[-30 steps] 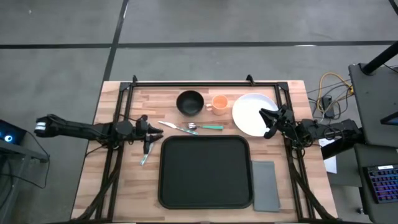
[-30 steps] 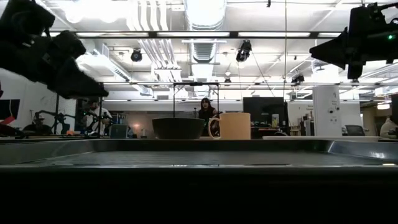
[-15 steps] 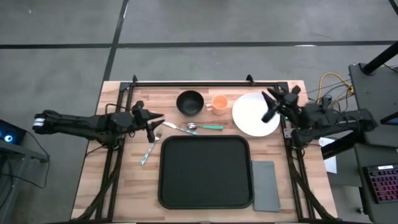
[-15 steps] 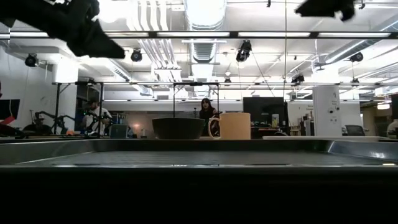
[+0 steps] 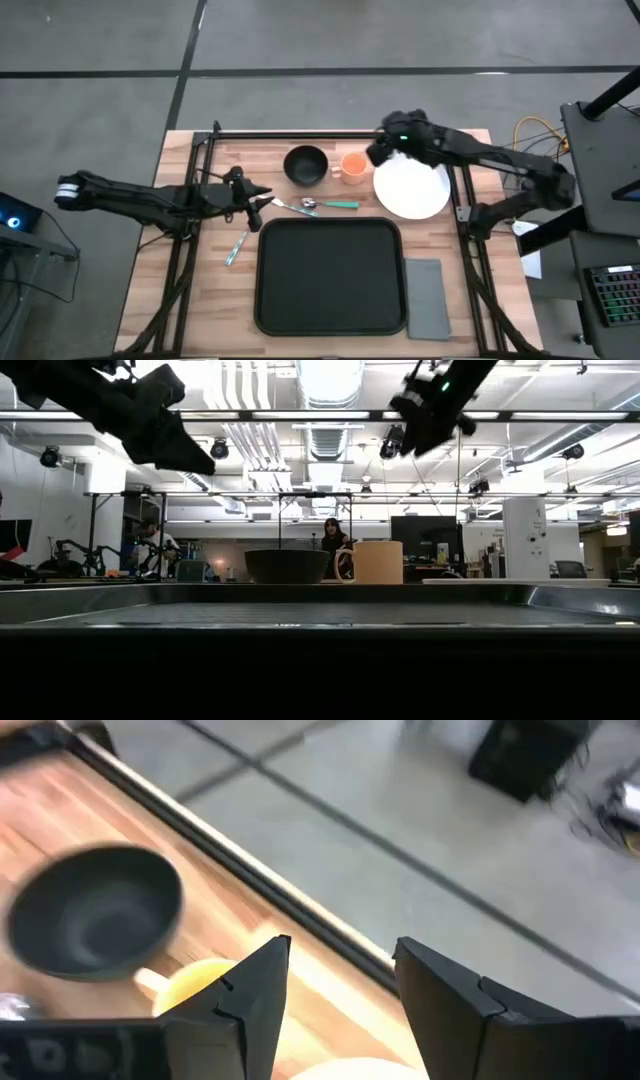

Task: Set up tray
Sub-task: Put the yellow mug on the top left corner of the black tray

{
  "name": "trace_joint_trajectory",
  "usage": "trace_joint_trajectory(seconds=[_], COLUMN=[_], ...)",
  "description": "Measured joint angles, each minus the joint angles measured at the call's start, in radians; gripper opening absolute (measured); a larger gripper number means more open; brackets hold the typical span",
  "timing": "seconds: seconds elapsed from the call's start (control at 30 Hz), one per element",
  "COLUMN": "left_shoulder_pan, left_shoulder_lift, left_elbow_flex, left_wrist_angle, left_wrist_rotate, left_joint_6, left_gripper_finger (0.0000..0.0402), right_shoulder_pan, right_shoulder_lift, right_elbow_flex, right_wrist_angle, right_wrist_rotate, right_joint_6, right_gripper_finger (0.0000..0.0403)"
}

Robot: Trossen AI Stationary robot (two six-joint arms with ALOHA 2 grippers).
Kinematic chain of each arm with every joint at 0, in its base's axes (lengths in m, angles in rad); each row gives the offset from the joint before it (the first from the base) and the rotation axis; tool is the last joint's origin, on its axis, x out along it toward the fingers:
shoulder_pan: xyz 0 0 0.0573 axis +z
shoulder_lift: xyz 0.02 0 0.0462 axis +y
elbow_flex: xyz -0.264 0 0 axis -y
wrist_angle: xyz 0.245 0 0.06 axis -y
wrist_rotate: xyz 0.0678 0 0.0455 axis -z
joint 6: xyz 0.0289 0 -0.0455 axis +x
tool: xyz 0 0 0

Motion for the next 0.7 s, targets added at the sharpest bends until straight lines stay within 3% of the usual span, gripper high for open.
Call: trace_joint_trajectory(seconds=[0.1,0.3,0.7], left_shoulder_pan=[0.0,0.0,0.0], left_shoulder_lift=[0.019,0.019,0.018], left_elbow_flex=[0.0,0.036,0.089], left_wrist_angle=[0.065,0.094,0.089], left_wrist_rotate=[-0.014,-0.136,-0.137], left_joint_6=[0.007,0.035,0.063], left_gripper_finger=[0.0098,0.0098,0.0098], right_shoulder_pan=[-0.017,-0.045,-0.02], right_shoulder_lift=[0.093,0.204,0.282], right_elbow_flex=[0.01,0.007,-0.014], right_wrist_angle=[0.011,0.016,0.008], right_wrist_rotate=[0.003,0.043,0.043], right_joint_6=[0.042,0.211,0.416], right_gripper_finger=[0.0175,0.0176,0.0176])
